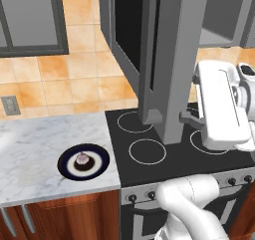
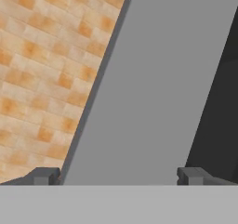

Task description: Pick the garlic from the counter and place it in the microwave. Then turn on the microwave.

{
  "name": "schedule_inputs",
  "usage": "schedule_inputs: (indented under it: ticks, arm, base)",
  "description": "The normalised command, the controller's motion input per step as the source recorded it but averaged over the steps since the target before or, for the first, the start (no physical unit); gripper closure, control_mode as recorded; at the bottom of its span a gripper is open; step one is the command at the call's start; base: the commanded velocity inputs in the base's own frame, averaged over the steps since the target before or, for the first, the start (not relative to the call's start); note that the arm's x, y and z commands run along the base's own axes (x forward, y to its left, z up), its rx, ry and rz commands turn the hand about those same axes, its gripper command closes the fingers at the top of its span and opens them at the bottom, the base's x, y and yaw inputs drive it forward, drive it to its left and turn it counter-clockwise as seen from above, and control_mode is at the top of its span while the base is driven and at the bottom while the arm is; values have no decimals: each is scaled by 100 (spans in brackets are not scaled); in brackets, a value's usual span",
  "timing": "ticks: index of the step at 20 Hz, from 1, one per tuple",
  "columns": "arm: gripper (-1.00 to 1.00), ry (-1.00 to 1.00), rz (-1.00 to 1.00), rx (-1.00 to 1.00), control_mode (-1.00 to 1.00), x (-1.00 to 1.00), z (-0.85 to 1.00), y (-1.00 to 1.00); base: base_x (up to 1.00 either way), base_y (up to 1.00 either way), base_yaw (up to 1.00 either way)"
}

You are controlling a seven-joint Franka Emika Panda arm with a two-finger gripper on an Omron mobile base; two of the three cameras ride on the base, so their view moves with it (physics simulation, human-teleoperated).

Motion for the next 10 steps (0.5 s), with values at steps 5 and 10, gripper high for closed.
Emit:
schedule_inputs:
  ticks: [5,10]
  arm:
    - [-100,0,-6,0,-100,5,0,4]
    - [-100,0,-4,0,-100,0,0,0]
  base:
    - [0,0,0]
    - [0,0,0]
